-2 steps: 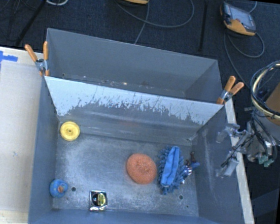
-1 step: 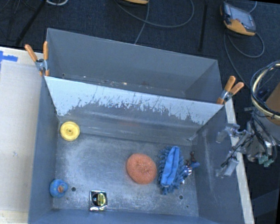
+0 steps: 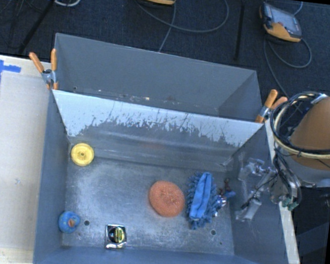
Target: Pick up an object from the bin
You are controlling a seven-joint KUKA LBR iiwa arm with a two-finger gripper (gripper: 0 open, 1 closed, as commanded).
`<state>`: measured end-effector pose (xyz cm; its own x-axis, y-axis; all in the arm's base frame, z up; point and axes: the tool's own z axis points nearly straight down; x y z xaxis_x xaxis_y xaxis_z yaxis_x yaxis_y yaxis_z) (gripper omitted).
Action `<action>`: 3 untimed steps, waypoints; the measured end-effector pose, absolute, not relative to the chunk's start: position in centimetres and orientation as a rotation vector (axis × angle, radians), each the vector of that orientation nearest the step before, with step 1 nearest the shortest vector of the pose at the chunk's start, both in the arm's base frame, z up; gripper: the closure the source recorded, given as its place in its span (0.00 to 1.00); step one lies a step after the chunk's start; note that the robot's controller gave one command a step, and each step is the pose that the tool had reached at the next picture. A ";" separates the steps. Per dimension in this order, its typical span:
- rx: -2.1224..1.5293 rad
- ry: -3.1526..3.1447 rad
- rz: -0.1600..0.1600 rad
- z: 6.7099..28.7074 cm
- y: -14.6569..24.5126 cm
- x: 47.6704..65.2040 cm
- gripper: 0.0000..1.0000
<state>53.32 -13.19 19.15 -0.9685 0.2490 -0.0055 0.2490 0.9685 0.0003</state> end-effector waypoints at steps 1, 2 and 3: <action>0.310 3.125 0.000 13.6 -9.3 53.4 0.00; 0.188 3.132 -0.001 8.9 -8.8 56.3 0.00; 0.207 3.125 -0.003 7.7 -5.9 55.1 0.00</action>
Offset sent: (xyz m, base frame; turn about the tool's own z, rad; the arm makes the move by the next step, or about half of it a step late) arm 0.0309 0.0424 -0.1057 -0.1319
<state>55.08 -5.95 7.74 -0.9913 0.1316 -0.0100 0.1316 0.9913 -0.0014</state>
